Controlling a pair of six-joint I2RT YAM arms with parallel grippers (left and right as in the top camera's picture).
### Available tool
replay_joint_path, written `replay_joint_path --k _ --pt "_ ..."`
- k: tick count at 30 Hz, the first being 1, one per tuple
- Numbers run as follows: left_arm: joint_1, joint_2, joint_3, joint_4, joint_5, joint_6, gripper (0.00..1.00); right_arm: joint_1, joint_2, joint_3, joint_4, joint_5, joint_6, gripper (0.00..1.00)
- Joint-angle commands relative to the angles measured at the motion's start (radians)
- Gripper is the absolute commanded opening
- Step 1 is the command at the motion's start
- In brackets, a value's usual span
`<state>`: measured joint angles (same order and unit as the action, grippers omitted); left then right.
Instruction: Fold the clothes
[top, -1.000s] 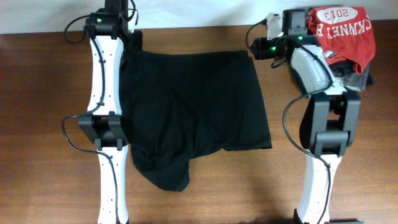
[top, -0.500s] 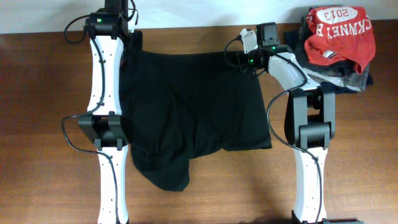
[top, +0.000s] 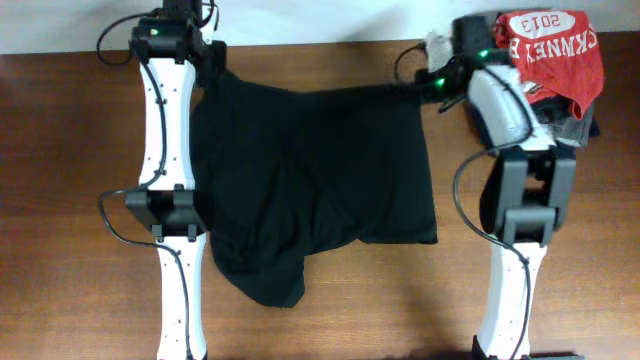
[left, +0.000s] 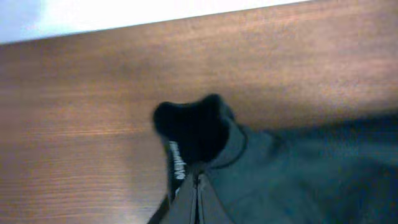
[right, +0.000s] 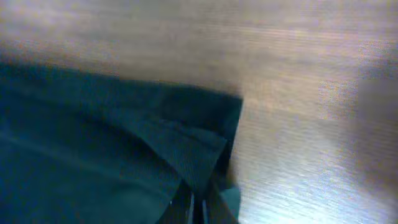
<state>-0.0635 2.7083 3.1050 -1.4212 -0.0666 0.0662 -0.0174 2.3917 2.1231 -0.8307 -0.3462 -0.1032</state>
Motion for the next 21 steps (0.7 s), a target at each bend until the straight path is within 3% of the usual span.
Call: replay_joint_path --k 1,13,21 --pt "0.002 -0.040 0.035 -0.034 -0.061 -0.009 0.01 -0.023 -0.109 0.100 -0.114 -0.012 0.007 0.04" --pt "0.007 -0.137 0.035 -0.229 -0.073 -0.009 0.01 -0.070 -0.116 0.334 -0.637 -0.010 0.002 0.04" --pt "0.005 -0.138 0.027 -0.267 0.025 -0.009 0.01 -0.077 -0.116 0.335 -0.783 -0.009 -0.051 0.04"
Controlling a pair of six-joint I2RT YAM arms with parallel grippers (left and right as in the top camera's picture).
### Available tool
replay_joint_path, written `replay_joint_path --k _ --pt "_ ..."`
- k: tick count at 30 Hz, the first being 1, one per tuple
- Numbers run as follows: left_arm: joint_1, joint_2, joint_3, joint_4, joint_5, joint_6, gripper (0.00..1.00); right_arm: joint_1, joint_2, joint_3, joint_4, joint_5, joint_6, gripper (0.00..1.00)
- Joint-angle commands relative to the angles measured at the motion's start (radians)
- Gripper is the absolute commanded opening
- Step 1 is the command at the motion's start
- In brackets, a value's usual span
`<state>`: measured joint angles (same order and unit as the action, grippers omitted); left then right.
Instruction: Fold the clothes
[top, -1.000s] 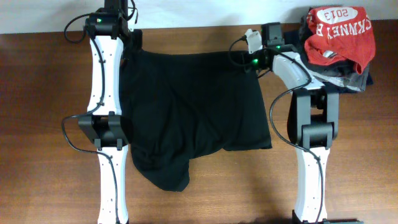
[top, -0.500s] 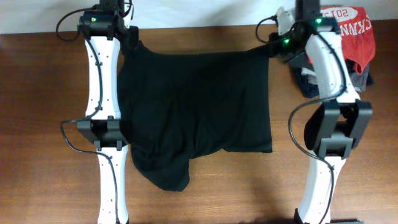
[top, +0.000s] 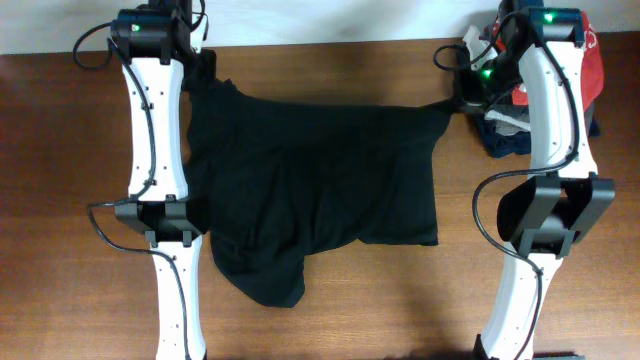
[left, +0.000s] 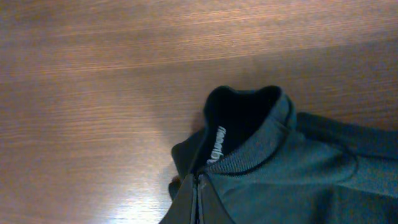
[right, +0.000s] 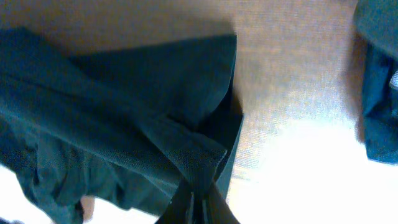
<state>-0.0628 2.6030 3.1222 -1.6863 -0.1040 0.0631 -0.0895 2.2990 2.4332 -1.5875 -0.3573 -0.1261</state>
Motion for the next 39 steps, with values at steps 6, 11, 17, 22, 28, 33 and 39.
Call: replay_joint_path --k 6,11,17,22,28,33,39 --pt "0.004 -0.033 -0.028 -0.002 0.109 -0.006 0.01 -0.002 -0.023 0.018 -0.076 0.002 -0.051 0.04" --pt "0.004 -0.034 -0.137 -0.002 0.108 -0.006 0.01 -0.003 -0.020 -0.006 -0.097 0.032 -0.054 0.04" --pt "0.008 -0.034 -0.310 -0.002 0.068 0.007 0.01 -0.009 -0.020 -0.125 -0.045 0.057 -0.049 0.04" --pt "0.030 -0.048 -0.320 -0.002 0.056 0.006 0.01 -0.028 -0.020 -0.187 0.017 0.043 -0.050 0.04" --pt "0.032 -0.103 -0.320 -0.002 0.093 0.006 0.01 -0.029 -0.020 -0.188 0.007 0.043 -0.050 0.04" --pt "0.019 -0.107 -0.331 -0.002 0.135 0.014 0.01 -0.028 -0.019 -0.221 -0.013 0.042 -0.050 0.04" --pt "0.008 -0.107 -0.393 -0.002 0.135 0.014 0.01 -0.028 -0.019 -0.295 -0.012 0.043 -0.050 0.04"
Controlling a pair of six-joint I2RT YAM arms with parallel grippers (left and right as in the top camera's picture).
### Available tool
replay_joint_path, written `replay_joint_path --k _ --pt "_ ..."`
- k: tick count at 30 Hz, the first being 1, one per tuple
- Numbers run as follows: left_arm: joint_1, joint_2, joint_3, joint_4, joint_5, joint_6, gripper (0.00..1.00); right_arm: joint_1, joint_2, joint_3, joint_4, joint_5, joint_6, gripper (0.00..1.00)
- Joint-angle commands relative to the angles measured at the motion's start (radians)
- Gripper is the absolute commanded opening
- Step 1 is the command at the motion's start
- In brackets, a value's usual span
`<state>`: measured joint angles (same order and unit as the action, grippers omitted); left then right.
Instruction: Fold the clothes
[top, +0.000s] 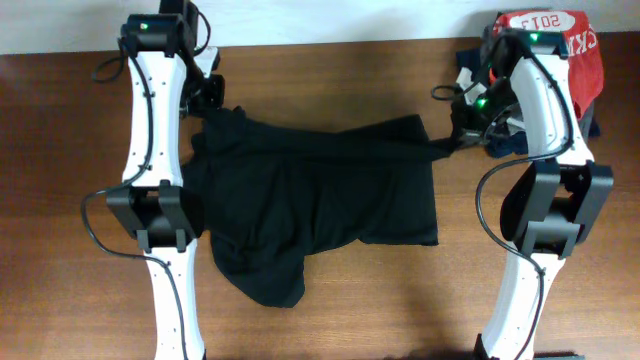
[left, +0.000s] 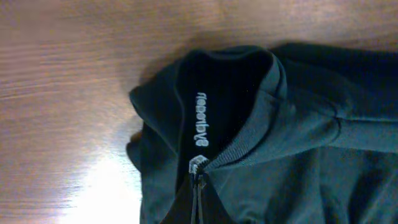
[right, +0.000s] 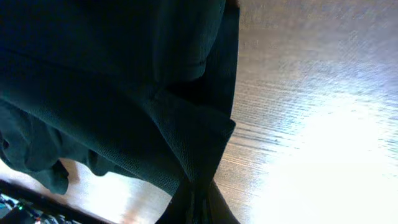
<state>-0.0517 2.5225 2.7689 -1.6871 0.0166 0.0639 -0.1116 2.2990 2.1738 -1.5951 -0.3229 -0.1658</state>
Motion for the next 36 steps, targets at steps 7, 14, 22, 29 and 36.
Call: replay_joint_path --k 7,14,22,29,36 --pt "-0.003 -0.026 -0.142 -0.001 0.013 0.055 0.01 -0.006 -0.019 -0.074 0.006 0.001 -0.010 0.04" --pt "0.000 -0.026 -0.200 -0.001 0.014 0.058 0.01 -0.006 -0.019 -0.075 -0.015 0.002 -0.010 0.04" --pt "-0.005 -0.080 -0.200 -0.001 0.014 0.058 0.01 -0.006 -0.019 -0.075 -0.024 0.001 -0.010 0.04" --pt "-0.006 -0.183 -0.273 -0.001 0.014 0.058 0.01 -0.006 -0.019 -0.075 -0.024 0.002 -0.010 0.04" --pt "-0.009 -0.238 -0.451 -0.001 0.041 0.058 0.01 -0.006 -0.019 -0.075 -0.020 0.002 -0.010 0.04"
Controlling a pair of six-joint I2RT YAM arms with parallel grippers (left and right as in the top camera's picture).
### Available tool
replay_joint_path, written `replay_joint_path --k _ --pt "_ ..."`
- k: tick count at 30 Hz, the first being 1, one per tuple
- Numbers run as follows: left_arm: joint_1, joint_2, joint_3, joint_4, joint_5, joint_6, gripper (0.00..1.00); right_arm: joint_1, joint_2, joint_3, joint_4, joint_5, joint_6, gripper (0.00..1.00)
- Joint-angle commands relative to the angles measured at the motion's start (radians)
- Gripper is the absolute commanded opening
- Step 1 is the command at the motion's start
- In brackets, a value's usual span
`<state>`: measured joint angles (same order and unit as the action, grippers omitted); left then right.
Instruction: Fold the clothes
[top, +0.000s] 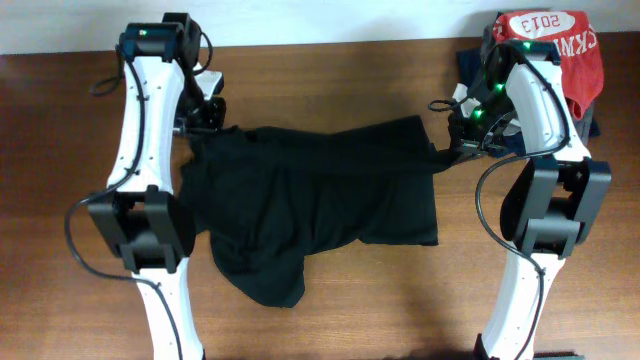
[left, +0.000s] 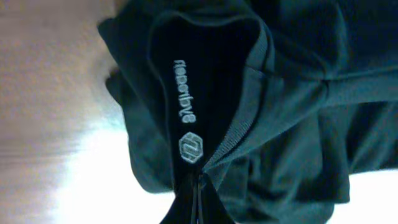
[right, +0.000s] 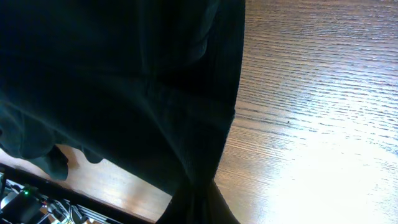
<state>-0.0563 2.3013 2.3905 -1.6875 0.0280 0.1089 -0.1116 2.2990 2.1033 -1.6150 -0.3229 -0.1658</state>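
A black garment lies spread over the middle of the brown table, its far edge lifted and folded toward the near side. My left gripper is shut on the far left corner, at the collar with its grey logo. At the far right corner my right gripper is shut on the black cloth, which hangs taut between the two arms. A rounded flap of the garment sticks out at the near left.
A pile of other clothes, topped by a red shirt with white print, sits at the far right corner behind the right arm. Bare wood lies right of the garment.
Both grippers, still holding the far corners, have moved a little nearer the front of the table. The fold of the garment's far edge reaches slightly further over its body.
Both grippers were shut on the garment's far corners near the table's back edge. Then the corners were lifted and stretched apart. Later they stood further forward with the far edge doubling over, and now further still.
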Motion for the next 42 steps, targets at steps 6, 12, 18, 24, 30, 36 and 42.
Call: replay_joint_path --k 6,12,18,24,30,36,42 --pt "-0.013 -0.017 -0.246 0.022 0.002 0.021 0.01 -0.004 -0.019 -0.011 -0.008 0.002 -0.010 0.04" --pt "-0.013 -0.016 -0.328 0.062 -0.004 0.021 0.01 0.001 -0.019 -0.048 -0.008 0.006 -0.011 0.04" --pt "-0.013 -0.016 -0.331 0.079 -0.055 0.020 0.38 0.000 -0.019 -0.048 -0.008 0.011 -0.011 0.34" --pt "-0.006 -0.017 -0.314 0.109 -0.079 0.016 0.62 -0.007 -0.022 0.015 -0.012 0.019 -0.010 0.37" --pt "0.015 -0.036 -0.152 0.086 -0.077 -0.008 0.67 -0.008 -0.051 0.250 -0.084 0.020 0.015 0.38" --pt "0.016 -0.116 0.135 0.071 -0.071 -0.018 0.75 -0.007 -0.193 0.390 -0.084 0.020 0.087 0.40" --pt "0.013 -0.235 0.317 0.066 -0.042 -0.034 0.79 -0.006 -0.387 0.389 -0.084 0.020 0.134 0.42"
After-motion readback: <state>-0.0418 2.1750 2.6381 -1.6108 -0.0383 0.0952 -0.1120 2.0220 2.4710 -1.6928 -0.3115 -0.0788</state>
